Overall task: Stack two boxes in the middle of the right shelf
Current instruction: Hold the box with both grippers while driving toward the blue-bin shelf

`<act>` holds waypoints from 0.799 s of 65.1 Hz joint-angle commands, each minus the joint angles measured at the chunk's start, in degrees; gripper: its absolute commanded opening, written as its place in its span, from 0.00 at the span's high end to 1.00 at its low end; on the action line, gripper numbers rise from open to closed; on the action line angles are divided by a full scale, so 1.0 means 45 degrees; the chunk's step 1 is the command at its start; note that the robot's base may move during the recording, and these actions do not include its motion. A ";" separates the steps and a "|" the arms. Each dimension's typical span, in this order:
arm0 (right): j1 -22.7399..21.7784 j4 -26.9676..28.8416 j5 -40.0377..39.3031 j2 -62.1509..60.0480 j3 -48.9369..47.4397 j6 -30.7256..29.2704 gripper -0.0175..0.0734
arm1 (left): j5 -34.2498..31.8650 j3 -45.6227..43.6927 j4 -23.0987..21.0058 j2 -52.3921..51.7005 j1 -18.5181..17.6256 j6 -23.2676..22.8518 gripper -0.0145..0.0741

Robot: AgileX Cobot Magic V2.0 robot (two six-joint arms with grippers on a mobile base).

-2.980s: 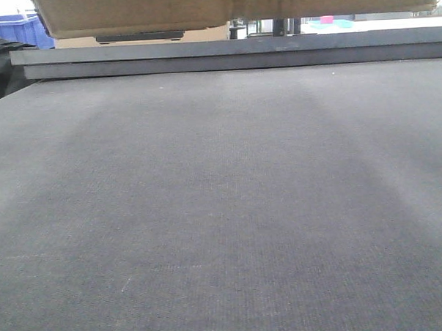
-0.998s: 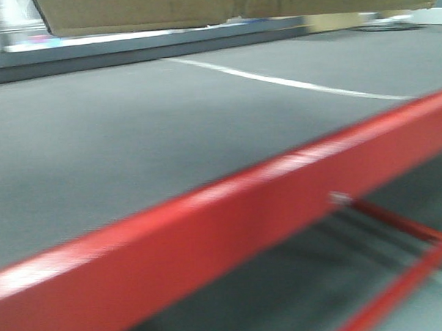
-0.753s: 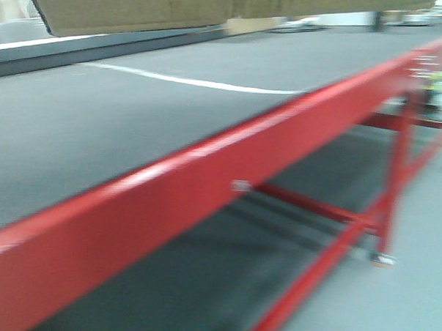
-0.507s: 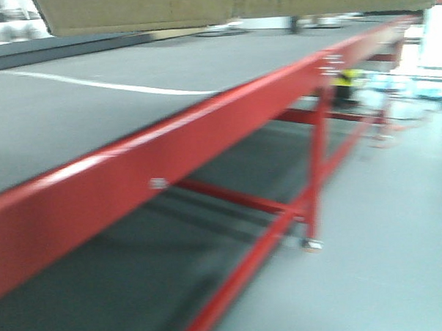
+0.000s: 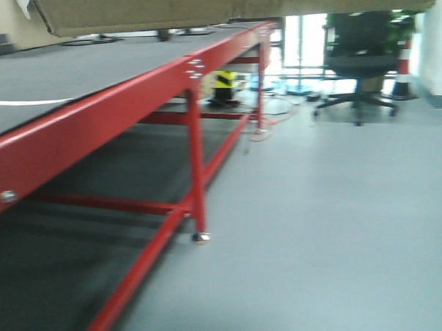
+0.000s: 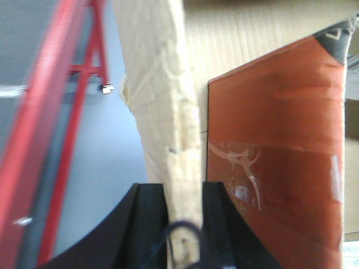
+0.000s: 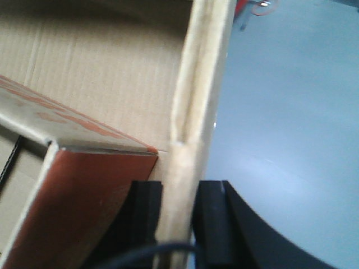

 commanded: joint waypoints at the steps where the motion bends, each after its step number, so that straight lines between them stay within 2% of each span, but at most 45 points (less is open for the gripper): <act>1: -0.0086 -0.0498 -0.0661 -0.0111 -0.0129 -0.0081 0.98 | -0.0342 -0.0161 -0.0160 -0.0259 0.0000 0.0006 0.96; 52: -0.0086 -0.0498 -0.0661 -0.0111 -0.0129 -0.0081 0.98 | -0.0342 -0.0161 -0.0160 -0.0259 0.0000 0.0006 0.96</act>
